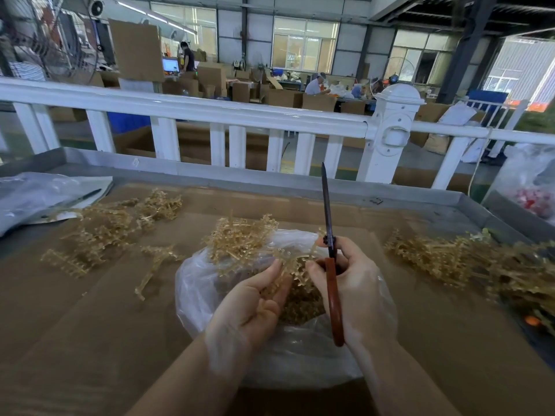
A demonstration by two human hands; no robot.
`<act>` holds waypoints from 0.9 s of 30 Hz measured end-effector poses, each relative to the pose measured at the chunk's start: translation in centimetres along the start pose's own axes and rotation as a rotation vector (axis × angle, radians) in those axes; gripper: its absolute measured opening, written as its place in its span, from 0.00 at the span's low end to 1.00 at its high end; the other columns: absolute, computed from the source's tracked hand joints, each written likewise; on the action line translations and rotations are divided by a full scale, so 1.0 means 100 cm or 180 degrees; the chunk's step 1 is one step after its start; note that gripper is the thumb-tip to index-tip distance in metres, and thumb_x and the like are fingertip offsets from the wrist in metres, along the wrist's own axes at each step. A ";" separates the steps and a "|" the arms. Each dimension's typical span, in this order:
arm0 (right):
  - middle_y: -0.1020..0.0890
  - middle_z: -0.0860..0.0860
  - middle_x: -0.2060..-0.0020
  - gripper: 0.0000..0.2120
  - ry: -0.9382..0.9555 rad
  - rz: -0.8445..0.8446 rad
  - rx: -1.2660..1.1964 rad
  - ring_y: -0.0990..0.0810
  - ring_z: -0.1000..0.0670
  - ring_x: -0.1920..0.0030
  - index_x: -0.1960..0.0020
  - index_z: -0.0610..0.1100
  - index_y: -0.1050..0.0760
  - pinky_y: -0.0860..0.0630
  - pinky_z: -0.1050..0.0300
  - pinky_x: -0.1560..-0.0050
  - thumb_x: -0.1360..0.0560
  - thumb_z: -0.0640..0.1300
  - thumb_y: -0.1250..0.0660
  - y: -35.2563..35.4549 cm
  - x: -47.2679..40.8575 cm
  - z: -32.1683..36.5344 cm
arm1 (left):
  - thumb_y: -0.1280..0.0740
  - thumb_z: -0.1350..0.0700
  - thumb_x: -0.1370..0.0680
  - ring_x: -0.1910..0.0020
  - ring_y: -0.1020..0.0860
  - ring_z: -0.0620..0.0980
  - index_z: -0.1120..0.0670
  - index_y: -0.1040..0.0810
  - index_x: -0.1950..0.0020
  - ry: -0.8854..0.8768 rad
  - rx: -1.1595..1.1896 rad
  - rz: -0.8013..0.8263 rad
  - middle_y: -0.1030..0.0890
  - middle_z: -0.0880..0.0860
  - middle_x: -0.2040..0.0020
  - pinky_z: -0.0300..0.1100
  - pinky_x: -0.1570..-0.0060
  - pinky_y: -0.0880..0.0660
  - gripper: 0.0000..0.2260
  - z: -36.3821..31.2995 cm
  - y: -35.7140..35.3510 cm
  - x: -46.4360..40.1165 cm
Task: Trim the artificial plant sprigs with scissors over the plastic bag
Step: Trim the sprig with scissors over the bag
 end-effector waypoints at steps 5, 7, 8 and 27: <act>0.19 0.50 0.62 0.12 -0.0003 0.0009 -0.0335 0.23 0.69 0.65 0.47 0.43 0.24 0.33 0.80 0.65 0.27 0.32 0.31 -0.002 0.002 0.005 | 0.35 0.68 0.32 0.74 0.18 0.50 0.65 0.23 0.52 0.0017 0.0200 0.0038 0.19 0.62 0.61 0.31 0.87 0.37 0.10 0.002 -0.002 0.007; 0.18 0.48 0.61 0.12 0.0025 0.0001 -0.0325 0.23 0.68 0.64 0.47 0.43 0.24 0.32 0.79 0.64 0.28 0.32 0.30 -0.002 0.003 0.007 | 0.36 0.69 0.30 0.74 0.18 0.50 0.65 0.23 0.53 -0.0136 0.0369 0.0102 0.19 0.62 0.62 0.32 0.85 0.32 0.07 0.000 -0.004 0.005; 0.18 0.47 0.61 0.12 0.0029 -0.0003 -0.0349 0.23 0.67 0.64 0.48 0.44 0.24 0.32 0.78 0.64 0.28 0.32 0.30 -0.003 0.003 0.007 | 0.36 0.69 0.30 0.72 0.18 0.51 0.66 0.23 0.53 -0.0205 0.0388 0.0152 0.18 0.62 0.61 0.34 0.81 0.27 0.07 -0.001 -0.005 0.005; 0.19 0.53 0.65 0.15 0.0007 0.0187 0.0085 0.22 0.66 0.66 0.55 0.51 0.26 0.31 0.78 0.66 0.29 0.32 0.29 -0.001 -0.001 0.000 | 0.27 0.66 0.38 0.65 0.17 0.49 0.63 0.22 0.50 -0.0691 -0.1448 0.0267 0.17 0.57 0.63 0.40 0.67 0.21 0.17 -0.024 0.008 -0.008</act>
Point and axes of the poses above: each hand's wrist, its own x-axis away from the middle knuckle, its own y-axis out of the back of the hand, z = x × y, the point moved 7 cm from there along -x, towards the middle knuckle
